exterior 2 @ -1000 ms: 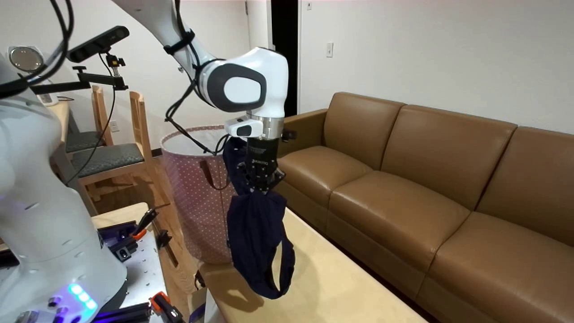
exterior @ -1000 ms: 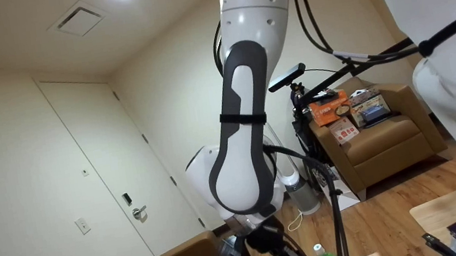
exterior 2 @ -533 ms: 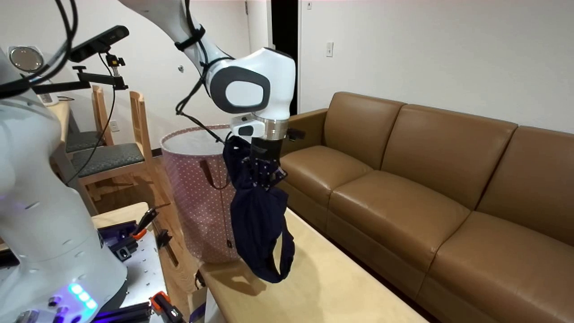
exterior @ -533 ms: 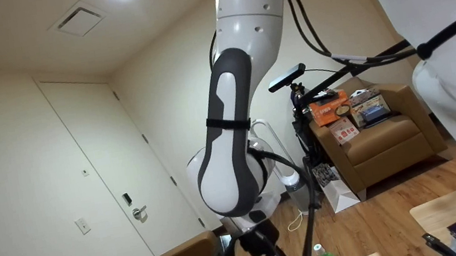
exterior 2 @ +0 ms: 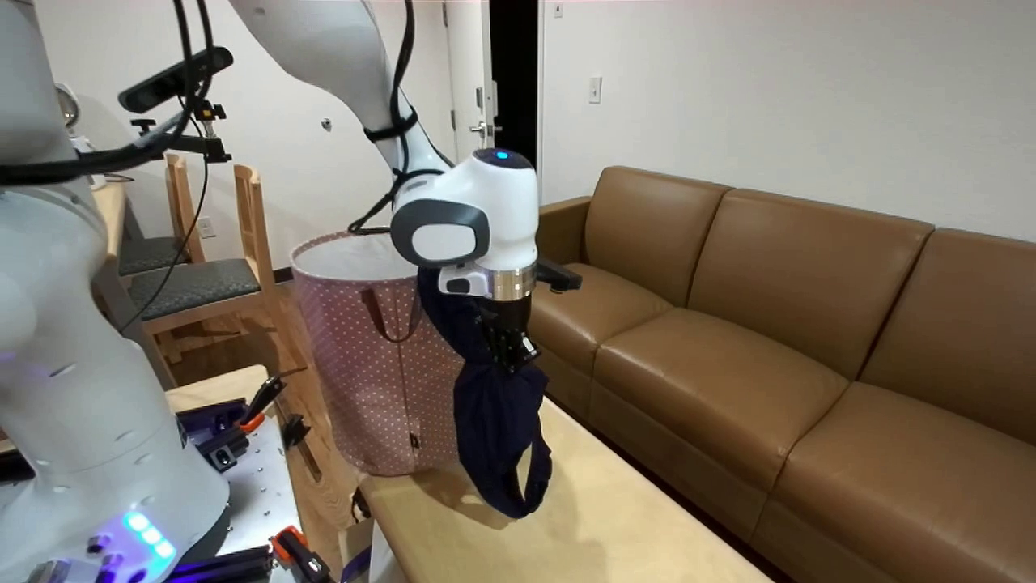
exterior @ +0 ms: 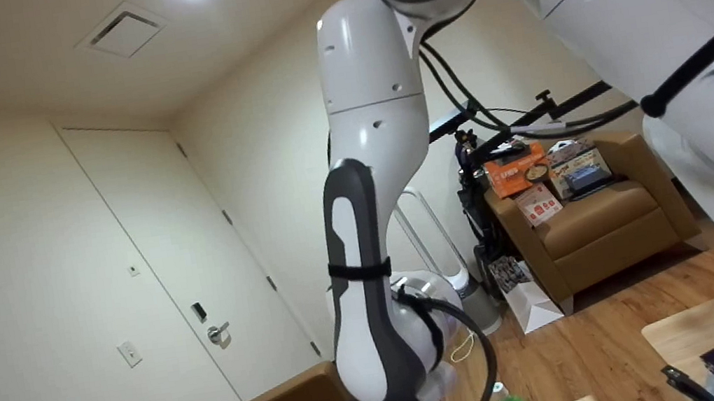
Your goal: Pick up the black cloth from the bag and put it on the table.
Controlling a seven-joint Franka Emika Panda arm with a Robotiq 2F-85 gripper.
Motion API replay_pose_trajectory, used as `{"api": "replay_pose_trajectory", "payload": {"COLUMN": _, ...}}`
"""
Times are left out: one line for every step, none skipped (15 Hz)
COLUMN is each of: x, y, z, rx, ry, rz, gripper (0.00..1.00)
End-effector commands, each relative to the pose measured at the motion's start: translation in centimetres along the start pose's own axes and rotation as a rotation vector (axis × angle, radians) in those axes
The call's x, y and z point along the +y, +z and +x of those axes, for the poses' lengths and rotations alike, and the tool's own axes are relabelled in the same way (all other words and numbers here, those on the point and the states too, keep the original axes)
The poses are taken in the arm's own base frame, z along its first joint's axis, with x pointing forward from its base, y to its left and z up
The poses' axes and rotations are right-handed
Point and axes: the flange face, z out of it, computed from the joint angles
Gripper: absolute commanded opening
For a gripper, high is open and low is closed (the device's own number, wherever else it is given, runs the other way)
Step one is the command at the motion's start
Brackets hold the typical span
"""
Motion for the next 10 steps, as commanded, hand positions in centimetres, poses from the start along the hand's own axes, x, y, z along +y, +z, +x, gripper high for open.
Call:
{"api": "replay_pose_trajectory", "payload": {"x": -2.6, "y": 5.4, "z": 0.6, "rx": -0.028, "ry": 0.139, "rz": 0.117, "gripper": 0.05}}
{"api": "replay_pose_trajectory", "payload": {"x": -2.4, "y": 6.9, "z": 0.6, "rx": -0.02, "ry": 0.159, "rz": 0.124, "gripper": 0.05}}
{"api": "replay_pose_trajectory", "payload": {"x": -2.8, "y": 8.5, "z": 1.0, "rx": -0.006, "ry": 0.19, "rz": 0.157, "gripper": 0.05}}
{"api": "replay_pose_trajectory", "payload": {"x": -2.5, "y": 9.8, "z": 0.8, "rx": 0.009, "ry": 0.22, "rz": 0.151, "gripper": 0.05}}
{"api": "replay_pose_trajectory", "payload": {"x": -2.5, "y": 11.0, "z": 1.1, "rx": 0.03, "ry": 0.254, "rz": 0.157, "gripper": 0.05}}
{"api": "replay_pose_trajectory", "payload": {"x": -2.4, "y": 12.1, "z": 1.2, "rx": 0.046, "ry": 0.282, "rz": 0.149, "gripper": 0.05}}
{"api": "replay_pose_trajectory", "payload": {"x": -2.2, "y": 13.0, "z": 1.2, "rx": 0.055, "ry": 0.307, "rz": 0.149, "gripper": 0.05}}
{"api": "replay_pose_trajectory", "payload": {"x": -1.9, "y": 13.9, "z": 1.2, "rx": 0.064, "ry": 0.322, "rz": 0.143, "gripper": 0.05}}
{"api": "replay_pose_trajectory", "payload": {"x": -1.6, "y": 14.5, "z": 1.1, "rx": 0.068, "ry": 0.339, "rz": 0.132, "gripper": 0.05}}
{"api": "replay_pose_trajectory", "payload": {"x": -1.4, "y": 15.0, "z": 0.9, "rx": 0.068, "ry": 0.353, "rz": 0.115, "gripper": 0.05}}
